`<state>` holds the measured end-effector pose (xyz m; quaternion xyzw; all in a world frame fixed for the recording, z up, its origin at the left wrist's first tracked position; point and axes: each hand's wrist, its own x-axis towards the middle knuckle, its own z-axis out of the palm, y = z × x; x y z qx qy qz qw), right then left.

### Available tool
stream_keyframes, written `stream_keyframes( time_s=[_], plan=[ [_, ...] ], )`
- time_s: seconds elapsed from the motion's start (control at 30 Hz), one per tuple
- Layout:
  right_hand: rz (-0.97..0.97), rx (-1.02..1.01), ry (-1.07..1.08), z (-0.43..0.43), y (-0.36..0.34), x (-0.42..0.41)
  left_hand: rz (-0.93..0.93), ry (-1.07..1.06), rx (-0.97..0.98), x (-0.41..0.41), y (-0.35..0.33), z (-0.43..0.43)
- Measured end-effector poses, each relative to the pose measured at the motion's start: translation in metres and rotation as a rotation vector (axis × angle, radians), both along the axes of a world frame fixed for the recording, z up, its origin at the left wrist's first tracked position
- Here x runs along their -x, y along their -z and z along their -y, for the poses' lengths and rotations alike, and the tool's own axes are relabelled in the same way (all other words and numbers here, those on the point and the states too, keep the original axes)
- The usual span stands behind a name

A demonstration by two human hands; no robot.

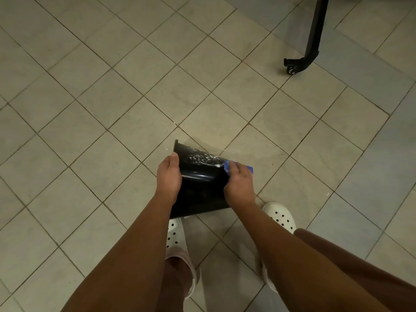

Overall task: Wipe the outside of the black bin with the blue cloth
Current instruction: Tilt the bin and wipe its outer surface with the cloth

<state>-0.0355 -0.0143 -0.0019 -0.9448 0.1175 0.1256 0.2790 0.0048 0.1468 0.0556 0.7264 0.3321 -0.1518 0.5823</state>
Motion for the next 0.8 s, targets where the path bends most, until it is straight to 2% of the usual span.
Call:
stream_keyframes(
  time_s=[0.13,0.2,0.27,0.4,0.53,0.67,0.8],
  plan=[
    [-0.194,0.093,0.129,0.009,-0.004,-0.002,-0.013,-0.038,0.026,-0.001,-0.004,0.003],
    [-0.235,0.209,0.081,-0.001,-0.007,0.001,-0.013,-0.044,0.041,-0.003,-0.006,0.004],
    [-0.198,0.232,0.034,-0.013,-0.007,0.000,-0.011,-0.023,0.037,-0.003,-0.006,0.003],
    [-0.104,0.164,-0.108,-0.014,-0.003,-0.018,-0.007,0.002,0.029,0.000,-0.002,-0.001],
    [-0.166,-0.022,0.061,0.010,-0.001,-0.023,-0.024,-0.015,0.063,0.001,-0.005,-0.001],
    [-0.023,-0.113,0.105,0.019,0.005,-0.014,-0.220,-0.020,0.212,-0.013,-0.012,-0.010],
    [0.084,-0.191,0.160,0.024,0.005,-0.003,-0.305,-0.028,0.170,-0.025,-0.010,-0.012]
  ],
)
